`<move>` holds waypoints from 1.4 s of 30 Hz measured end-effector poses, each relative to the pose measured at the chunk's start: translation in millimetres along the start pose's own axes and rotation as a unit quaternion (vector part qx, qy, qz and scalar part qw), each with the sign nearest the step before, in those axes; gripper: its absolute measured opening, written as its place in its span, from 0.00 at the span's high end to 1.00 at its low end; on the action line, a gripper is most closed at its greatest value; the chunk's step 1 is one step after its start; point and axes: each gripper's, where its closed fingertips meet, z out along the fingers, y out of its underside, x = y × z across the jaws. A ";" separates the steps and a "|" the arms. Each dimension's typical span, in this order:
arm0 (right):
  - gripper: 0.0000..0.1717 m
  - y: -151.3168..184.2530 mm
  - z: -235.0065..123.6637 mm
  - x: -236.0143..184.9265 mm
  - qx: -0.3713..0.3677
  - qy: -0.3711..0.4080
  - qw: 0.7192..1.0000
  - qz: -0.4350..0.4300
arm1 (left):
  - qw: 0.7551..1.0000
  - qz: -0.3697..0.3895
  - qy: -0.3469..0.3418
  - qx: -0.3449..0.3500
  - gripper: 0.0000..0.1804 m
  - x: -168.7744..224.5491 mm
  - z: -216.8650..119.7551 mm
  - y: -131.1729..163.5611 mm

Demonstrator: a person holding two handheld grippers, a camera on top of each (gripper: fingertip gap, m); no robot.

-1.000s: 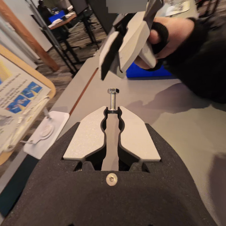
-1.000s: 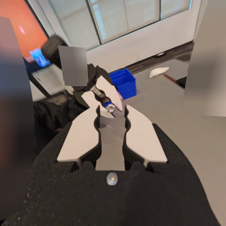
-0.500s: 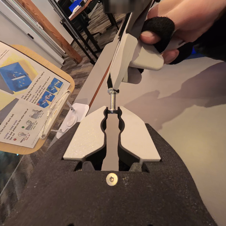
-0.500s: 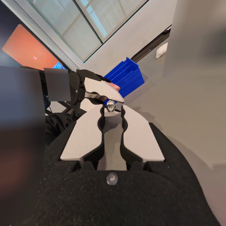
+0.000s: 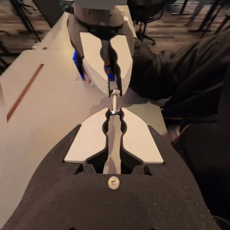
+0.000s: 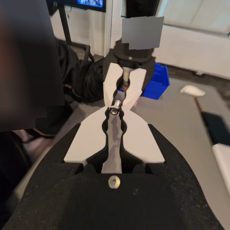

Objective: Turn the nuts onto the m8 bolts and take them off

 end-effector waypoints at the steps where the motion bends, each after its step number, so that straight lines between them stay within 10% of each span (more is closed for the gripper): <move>1: 0.91 0.0 1.3 -2.9 -0.008 0.013 0.999 -0.050 | 1.000 -0.004 0.017 0.000 0.92 3.2 0.5 1.5; 10: 0.91 -6.0 3.5 0.2 -0.017 0.094 0.979 -0.179 | 0.993 -0.065 0.090 0.042 0.92 6.5 -6.0 -3.4; 19: 0.78 -22.6 -15.0 31.0 0.086 0.103 0.989 0.063 | 0.996 0.006 -0.067 0.060 0.92 -28.3 -12.5 -14.6; 25: 0.86 5.2 -21.7 64.6 0.123 0.085 0.919 0.366 | 0.966 0.100 -0.239 0.010 0.92 -66.3 -16.5 -9.2; 33: 0.78 18.6 -18.4 71.9 0.119 0.095 0.896 0.416 | 0.944 0.144 -0.295 -0.032 0.92 -79.0 -12.1 -1.5; 42: 0.92 15.2 -14.7 60.3 0.098 0.056 0.913 0.391 | 0.944 0.154 -0.292 -0.028 0.92 -74.5 -11.1 -4.4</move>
